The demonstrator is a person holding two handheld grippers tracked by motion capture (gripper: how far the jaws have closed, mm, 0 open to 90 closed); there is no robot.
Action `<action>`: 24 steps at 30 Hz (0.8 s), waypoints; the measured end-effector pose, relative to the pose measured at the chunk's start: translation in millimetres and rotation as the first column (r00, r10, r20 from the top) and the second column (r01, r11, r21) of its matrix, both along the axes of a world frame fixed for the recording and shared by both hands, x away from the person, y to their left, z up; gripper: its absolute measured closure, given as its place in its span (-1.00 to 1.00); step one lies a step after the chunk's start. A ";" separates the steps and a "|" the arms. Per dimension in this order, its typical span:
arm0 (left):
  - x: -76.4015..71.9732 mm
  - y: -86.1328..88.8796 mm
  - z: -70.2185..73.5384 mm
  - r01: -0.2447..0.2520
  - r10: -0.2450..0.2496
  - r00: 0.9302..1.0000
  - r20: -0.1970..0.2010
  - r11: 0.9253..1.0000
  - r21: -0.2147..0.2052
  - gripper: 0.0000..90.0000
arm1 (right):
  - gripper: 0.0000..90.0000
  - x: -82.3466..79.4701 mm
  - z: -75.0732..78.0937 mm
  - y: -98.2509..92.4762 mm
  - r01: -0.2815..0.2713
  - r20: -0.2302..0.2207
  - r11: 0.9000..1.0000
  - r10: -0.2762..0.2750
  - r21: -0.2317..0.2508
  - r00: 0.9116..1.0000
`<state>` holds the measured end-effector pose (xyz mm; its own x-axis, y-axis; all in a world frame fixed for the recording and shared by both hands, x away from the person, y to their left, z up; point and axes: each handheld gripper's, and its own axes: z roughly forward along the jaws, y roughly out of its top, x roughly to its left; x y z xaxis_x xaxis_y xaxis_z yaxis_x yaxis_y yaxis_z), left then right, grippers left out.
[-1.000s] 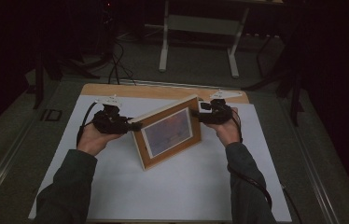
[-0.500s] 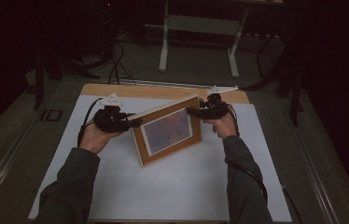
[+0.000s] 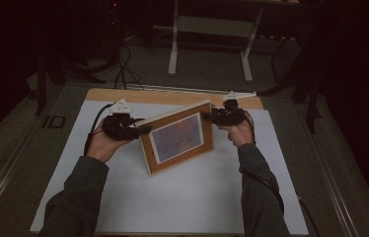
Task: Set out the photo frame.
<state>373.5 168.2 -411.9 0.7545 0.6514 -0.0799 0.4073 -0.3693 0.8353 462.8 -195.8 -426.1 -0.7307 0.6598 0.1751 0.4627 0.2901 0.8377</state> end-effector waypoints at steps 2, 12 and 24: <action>-1.0 -1.4 -0.8 -0.015 0.015 1.000 -0.004 1.000 0.011 0.09 | 0.30 -0.9 -0.3 -0.5 0.003 0.005 1.000 -0.003 -0.004 1.000; -17.6 13.1 1.2 -0.142 0.142 0.990 0.004 0.989 -0.034 0.04 | 0.34 -3.7 -0.7 -1.9 0.013 0.016 1.000 -0.012 -0.011 1.000; -30.4 3.8 -10.9 -0.166 0.166 0.986 -0.018 0.986 -0.013 0.41 | 0.36 -8.7 -1.4 -1.9 0.039 0.025 0.999 -0.038 -0.017 0.999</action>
